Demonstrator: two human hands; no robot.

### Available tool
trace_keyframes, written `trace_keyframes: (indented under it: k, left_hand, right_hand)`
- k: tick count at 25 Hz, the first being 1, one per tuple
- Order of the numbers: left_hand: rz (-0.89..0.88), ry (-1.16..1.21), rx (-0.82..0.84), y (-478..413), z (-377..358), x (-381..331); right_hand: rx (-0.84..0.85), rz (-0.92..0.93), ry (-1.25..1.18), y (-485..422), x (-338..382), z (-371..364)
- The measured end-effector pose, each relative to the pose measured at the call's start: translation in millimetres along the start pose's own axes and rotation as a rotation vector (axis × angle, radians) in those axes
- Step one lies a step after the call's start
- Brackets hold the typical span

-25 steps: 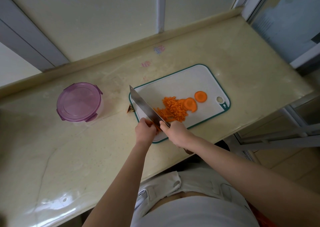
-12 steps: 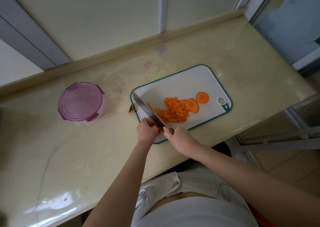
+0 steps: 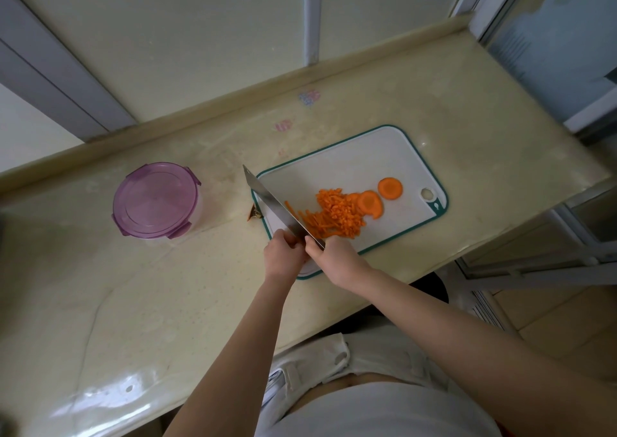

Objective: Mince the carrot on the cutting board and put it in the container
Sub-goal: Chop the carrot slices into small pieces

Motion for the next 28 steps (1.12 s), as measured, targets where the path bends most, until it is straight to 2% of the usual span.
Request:
trace_keyframes:
  k: [5,9,14,18,23,28]
  left_hand:
    - [0.028,0.082,0.028,-2.8,-6.8,5.2]
    - [0.025,0.121,0.011,-1.4,-6.6,6.5]
    - [0.031,0.160,-0.093,6.6,-6.3,3.8]
    - [-0.032,0.070,-0.120,16.6,-13.1,-19.2]
    - [-0.042,-0.229,-0.200,12.9,-15.4,-38.3]
    - [-0.105,-0.366,-0.197,6.1,-21.7,-54.9]
  right_hand:
    - [0.037,-0.054,-0.125,-4.2,-5.5,8.4]
    - [0.025,-0.122,-0.331,-1.8,-10.3,13.6]
    - [-0.024,-0.154,-0.467,7.5,-10.9,29.5]
    - [-0.077,-0.195,-0.540,9.7,-18.3,42.6]
    - [-0.116,-0.212,-0.572,12.0,-24.8,56.3]
    - [-0.143,-0.218,-0.604,12.3,-28.4,65.6]
Point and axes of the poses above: each hand's wrist, its own y-axis away from the middle knuckle, its own z-axis out of the back of the hand, x = y × z, the point moved 8 cm from there along -y, towards the middle knuckle, and after that the axes turned 15 degrees about -y, right-handed, at the moved point
